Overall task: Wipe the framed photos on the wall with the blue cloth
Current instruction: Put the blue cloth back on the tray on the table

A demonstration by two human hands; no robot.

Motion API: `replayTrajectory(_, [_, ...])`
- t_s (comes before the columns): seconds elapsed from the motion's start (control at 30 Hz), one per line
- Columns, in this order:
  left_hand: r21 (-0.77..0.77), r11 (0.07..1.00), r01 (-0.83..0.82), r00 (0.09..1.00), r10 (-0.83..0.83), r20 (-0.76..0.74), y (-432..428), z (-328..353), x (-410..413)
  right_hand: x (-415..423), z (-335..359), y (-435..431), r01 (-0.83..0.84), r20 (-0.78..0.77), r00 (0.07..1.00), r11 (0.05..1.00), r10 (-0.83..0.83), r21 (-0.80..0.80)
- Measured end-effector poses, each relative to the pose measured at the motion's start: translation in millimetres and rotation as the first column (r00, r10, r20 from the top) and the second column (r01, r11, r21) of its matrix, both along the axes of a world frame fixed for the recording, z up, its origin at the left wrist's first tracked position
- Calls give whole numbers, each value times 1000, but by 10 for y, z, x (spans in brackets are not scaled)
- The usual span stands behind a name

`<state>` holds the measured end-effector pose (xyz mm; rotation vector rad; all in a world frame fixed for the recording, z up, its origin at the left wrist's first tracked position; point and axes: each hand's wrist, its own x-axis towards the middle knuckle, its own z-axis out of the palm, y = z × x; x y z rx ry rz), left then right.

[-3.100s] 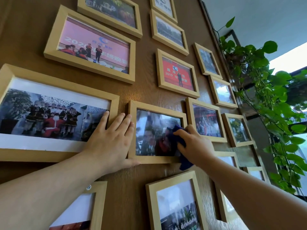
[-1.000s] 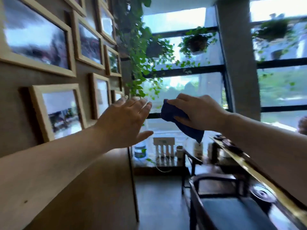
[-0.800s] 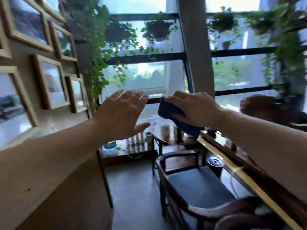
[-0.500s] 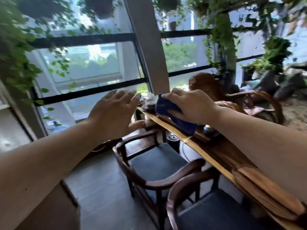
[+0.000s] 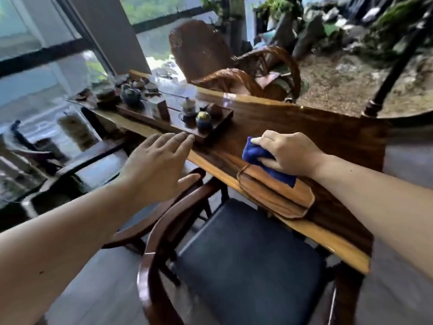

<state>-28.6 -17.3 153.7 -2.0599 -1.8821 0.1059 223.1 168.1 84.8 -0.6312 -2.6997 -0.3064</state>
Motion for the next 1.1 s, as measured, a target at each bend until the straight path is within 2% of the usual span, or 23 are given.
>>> replayTrajectory(0.13, [-73, 995, 73, 995, -68, 67, 502, -551, 374, 267, -597, 338, 98, 23, 995, 992, -97, -80])
replayTrajectory(0.37, [-162, 980, 113, 988, -95, 118, 943, -1351, 593, 272, -1641, 831, 230, 184, 959, 971, -214, -71])
replayTrajectory(0.53, [-236, 969, 73, 993, -50, 103, 1019, -1750, 457, 188, -2207, 941, 268, 159, 957, 951, -243, -156])
replayTrajectory(0.73, [-287, 957, 47, 995, -18, 103, 1143, -1948, 451, 179, -2460, 896, 313, 179, 944, 924, -277, -220])
replayTrajectory(0.87, [-264, 963, 59, 994, -31, 106, 1190, -1942, 466, 208, -2460, 856, 357, 286, 916, 898, -283, -256])
replayTrajectory(0.97, [-273, 961, 33, 996, -11, 84, 1160, -1872, 443, 228, -2364, 804, 400, 375, 879, 884, -296, -240])
replayTrajectory(1.1, [-261, 965, -8, 999, 20, 43, 1044, -1640, 305, 22, -1944, 727, 322, 340, 910, 920, -236, -224])
